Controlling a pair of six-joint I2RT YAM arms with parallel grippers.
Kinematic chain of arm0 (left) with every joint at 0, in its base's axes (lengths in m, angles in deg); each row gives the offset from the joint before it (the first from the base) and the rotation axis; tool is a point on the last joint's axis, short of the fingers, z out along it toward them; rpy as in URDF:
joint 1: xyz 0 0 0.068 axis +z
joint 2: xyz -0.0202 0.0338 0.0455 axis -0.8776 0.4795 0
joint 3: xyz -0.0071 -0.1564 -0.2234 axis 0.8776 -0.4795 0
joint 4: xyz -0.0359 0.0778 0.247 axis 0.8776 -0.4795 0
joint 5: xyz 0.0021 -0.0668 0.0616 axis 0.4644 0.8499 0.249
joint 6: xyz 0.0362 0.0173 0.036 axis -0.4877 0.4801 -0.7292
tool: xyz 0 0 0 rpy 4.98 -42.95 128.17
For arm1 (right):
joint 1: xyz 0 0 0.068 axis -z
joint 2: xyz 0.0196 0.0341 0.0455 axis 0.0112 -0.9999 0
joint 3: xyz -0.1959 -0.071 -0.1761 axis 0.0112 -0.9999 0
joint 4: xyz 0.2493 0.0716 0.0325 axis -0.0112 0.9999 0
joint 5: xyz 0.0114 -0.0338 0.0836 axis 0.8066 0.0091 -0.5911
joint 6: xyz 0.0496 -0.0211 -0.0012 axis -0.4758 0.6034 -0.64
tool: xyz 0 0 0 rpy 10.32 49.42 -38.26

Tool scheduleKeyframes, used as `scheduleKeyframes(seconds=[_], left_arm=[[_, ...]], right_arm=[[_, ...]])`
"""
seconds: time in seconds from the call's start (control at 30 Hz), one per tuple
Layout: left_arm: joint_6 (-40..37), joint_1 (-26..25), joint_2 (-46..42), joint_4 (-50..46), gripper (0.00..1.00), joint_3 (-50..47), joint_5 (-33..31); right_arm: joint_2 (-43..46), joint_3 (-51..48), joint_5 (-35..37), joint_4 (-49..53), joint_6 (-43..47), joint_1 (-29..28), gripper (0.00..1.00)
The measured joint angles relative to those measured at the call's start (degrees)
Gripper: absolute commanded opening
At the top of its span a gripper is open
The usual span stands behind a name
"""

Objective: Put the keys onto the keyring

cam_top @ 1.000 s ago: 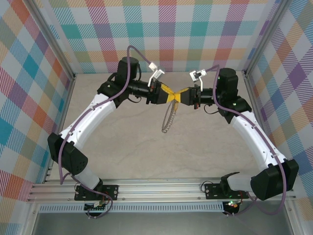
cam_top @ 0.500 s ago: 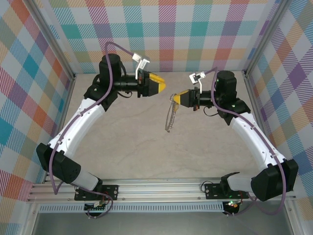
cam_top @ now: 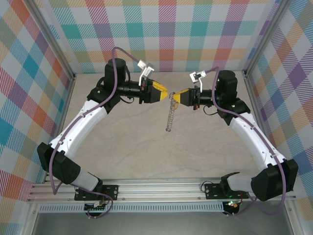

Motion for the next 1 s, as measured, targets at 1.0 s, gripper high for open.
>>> scheduleKeyframes(seconds=[1.0], left_arm=[[0.0, -1.7, 3.9, 0.0, 0.27, 0.0, 0.0]], right_arm=[[0.0, -0.1, -1.2, -2.7, -2.4, 0.0, 0.00]])
